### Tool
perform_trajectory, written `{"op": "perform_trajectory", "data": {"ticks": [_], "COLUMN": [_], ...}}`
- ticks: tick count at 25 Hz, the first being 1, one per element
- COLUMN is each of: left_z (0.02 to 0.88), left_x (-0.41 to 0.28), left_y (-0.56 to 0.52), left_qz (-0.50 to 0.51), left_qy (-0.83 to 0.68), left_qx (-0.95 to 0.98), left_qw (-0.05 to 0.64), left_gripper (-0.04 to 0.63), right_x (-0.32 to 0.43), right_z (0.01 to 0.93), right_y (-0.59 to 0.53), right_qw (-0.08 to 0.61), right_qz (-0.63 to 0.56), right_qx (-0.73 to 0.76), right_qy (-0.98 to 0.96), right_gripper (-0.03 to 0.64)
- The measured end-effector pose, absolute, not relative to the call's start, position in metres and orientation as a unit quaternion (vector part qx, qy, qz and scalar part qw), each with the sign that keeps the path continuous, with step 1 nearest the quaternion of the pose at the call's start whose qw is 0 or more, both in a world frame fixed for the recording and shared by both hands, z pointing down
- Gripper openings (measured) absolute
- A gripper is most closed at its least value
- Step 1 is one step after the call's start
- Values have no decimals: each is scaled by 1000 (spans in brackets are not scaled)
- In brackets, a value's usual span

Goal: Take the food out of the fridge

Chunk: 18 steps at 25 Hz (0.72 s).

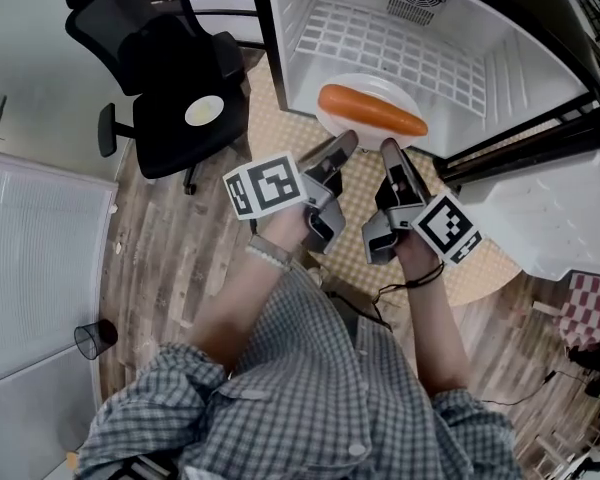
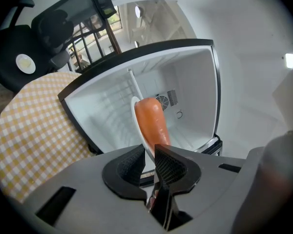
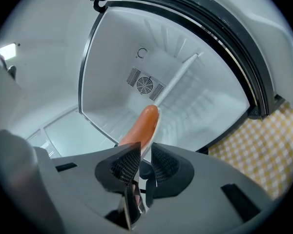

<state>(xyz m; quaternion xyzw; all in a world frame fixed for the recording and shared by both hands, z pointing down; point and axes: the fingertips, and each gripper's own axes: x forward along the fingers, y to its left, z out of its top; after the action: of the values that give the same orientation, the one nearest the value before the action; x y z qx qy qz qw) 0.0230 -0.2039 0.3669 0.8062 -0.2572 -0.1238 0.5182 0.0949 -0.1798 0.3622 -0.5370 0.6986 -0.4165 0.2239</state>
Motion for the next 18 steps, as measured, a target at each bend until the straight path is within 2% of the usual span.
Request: {"op": "perform_trajectory", "data": {"ticks": [18], "left_z": [457], "left_x": [-29], "left_y": [-173], "left_qz": [-99], "left_qy": [-312], "left_qx": [747], "left_qw": [579], "left_gripper": [69], "right_x": [44], "right_z": [450], "right_y": [-158], "right_qw": [155], "right_qz": [-497], "right_qx": [-507], "right_qy": [687], "right_gripper": [63]}}
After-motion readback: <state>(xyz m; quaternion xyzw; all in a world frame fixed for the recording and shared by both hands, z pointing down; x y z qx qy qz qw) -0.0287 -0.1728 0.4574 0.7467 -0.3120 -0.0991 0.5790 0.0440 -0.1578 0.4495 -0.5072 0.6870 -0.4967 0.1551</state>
